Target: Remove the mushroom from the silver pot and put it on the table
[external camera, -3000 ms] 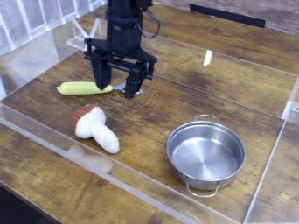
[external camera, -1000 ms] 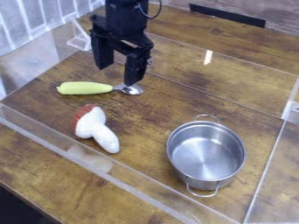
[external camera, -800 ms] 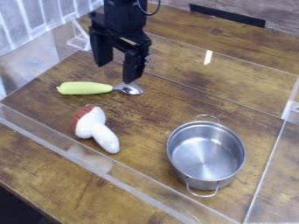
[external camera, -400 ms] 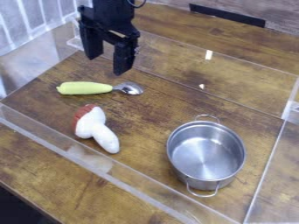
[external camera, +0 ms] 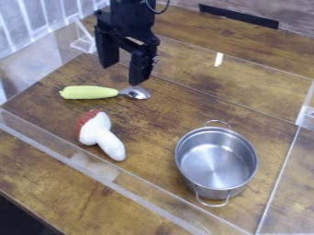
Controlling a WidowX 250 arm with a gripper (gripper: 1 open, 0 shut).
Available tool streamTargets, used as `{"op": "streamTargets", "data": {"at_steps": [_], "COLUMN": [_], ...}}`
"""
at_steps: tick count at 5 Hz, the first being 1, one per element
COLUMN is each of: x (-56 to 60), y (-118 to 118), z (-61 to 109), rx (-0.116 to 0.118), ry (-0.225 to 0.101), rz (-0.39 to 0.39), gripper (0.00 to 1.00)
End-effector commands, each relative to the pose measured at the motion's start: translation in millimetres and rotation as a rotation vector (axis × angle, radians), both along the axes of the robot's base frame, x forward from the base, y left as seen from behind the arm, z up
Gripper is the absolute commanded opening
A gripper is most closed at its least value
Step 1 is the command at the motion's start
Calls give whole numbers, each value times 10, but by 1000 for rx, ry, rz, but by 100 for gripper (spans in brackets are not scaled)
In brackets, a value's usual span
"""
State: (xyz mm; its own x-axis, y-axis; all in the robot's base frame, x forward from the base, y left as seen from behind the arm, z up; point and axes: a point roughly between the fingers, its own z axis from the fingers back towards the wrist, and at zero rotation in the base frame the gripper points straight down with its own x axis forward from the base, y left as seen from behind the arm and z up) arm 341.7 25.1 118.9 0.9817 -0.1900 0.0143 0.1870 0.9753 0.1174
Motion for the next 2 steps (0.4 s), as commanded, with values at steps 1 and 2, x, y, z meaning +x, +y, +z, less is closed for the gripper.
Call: {"op": "streamTargets", "data": {"at_steps": [1,2], "x": [-67,-138], "y": [54,90], "z": [338,420], "rx": [2,-3], "ry": [-65,-74], "rz": [2,8], "gripper": [100,100]}}
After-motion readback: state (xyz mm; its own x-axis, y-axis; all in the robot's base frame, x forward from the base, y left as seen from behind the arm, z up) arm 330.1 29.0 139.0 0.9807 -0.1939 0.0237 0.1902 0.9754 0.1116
